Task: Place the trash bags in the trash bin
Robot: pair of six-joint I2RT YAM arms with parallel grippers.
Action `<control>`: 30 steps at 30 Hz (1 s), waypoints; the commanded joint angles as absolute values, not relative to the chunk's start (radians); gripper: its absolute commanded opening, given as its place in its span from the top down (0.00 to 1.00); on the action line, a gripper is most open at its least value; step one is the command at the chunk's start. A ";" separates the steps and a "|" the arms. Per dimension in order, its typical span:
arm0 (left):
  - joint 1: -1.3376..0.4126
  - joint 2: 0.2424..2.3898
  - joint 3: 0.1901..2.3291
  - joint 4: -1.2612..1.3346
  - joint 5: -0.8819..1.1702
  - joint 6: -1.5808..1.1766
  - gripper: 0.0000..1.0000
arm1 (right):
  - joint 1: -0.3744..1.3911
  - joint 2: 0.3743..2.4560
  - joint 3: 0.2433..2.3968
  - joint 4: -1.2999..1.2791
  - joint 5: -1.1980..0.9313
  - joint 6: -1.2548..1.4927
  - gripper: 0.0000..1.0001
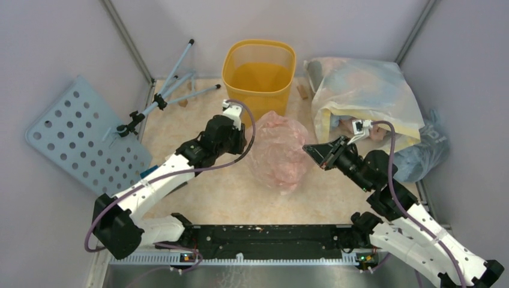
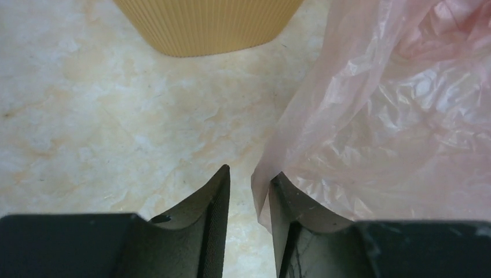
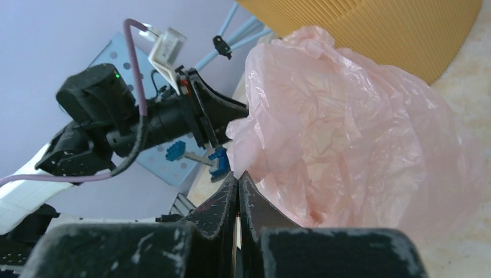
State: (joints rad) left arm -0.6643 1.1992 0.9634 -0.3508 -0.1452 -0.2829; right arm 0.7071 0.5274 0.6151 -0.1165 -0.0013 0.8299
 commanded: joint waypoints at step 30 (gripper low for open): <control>-0.663 0.964 0.780 -0.040 0.148 -0.236 0.04 | 0.713 0.617 0.719 -0.269 -0.345 0.422 1.00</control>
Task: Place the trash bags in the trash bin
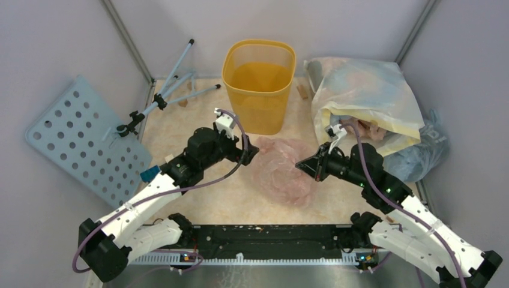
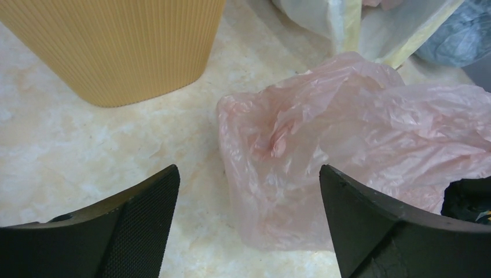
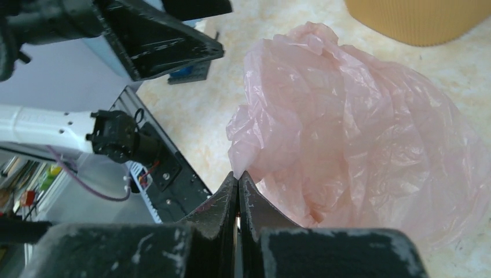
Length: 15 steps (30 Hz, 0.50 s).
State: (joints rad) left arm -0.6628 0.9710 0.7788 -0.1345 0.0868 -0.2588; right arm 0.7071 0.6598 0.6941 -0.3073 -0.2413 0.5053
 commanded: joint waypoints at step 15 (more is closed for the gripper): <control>-0.647 1.052 0.775 -0.123 0.036 -0.279 0.04 | 0.713 0.614 0.746 -0.296 -0.435 0.345 1.00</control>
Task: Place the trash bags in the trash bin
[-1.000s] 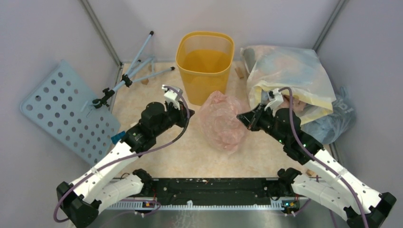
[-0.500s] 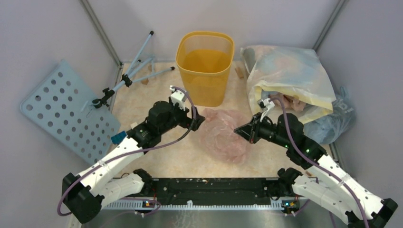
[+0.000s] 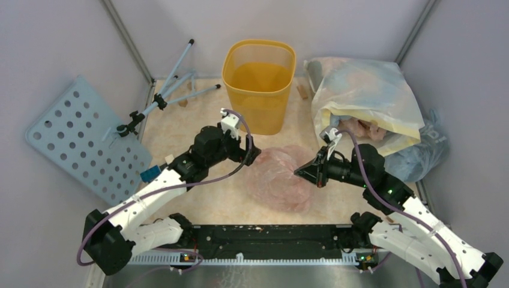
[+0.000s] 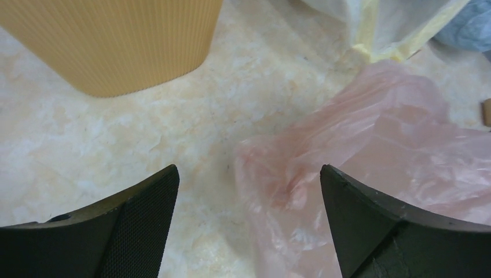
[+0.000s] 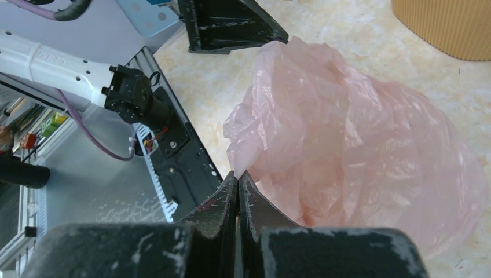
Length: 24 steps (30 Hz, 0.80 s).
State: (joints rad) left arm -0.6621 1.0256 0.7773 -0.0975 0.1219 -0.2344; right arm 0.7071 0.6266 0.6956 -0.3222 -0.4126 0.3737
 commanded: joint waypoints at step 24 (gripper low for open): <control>-0.540 1.073 0.505 0.050 0.194 -0.402 1.00 | 0.713 0.548 0.803 -0.304 -0.329 0.359 1.00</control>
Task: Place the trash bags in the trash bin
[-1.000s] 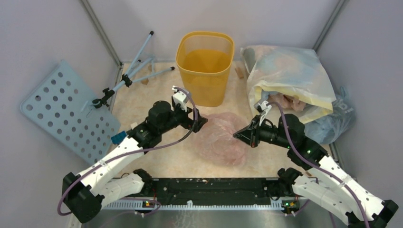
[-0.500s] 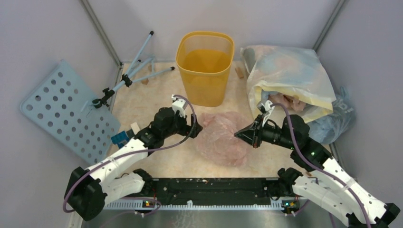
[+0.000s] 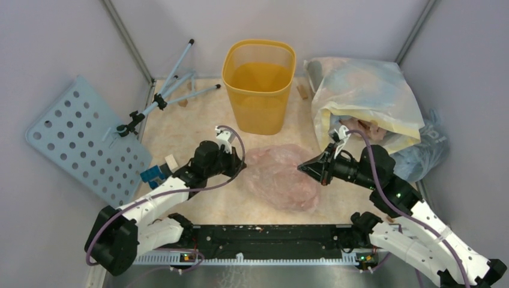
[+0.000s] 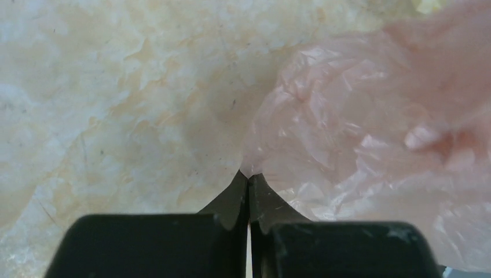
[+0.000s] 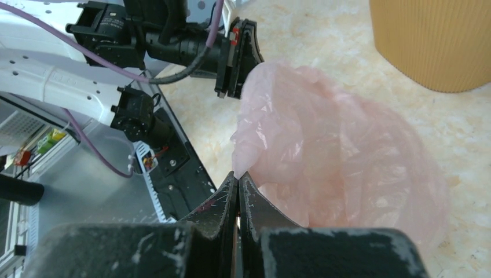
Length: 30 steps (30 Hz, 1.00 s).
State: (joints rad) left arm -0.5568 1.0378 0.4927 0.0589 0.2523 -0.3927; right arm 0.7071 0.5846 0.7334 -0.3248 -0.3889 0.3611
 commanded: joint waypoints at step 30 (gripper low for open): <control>-0.483 0.559 0.784 -0.252 0.165 -0.418 1.00 | 0.713 0.584 0.665 -0.278 0.197 0.472 1.00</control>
State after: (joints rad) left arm -0.4870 0.5766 0.6342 -0.2161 0.1368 -0.4580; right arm 0.7071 0.5396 0.6785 -0.3592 0.2020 0.4477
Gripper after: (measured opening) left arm 0.005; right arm 0.004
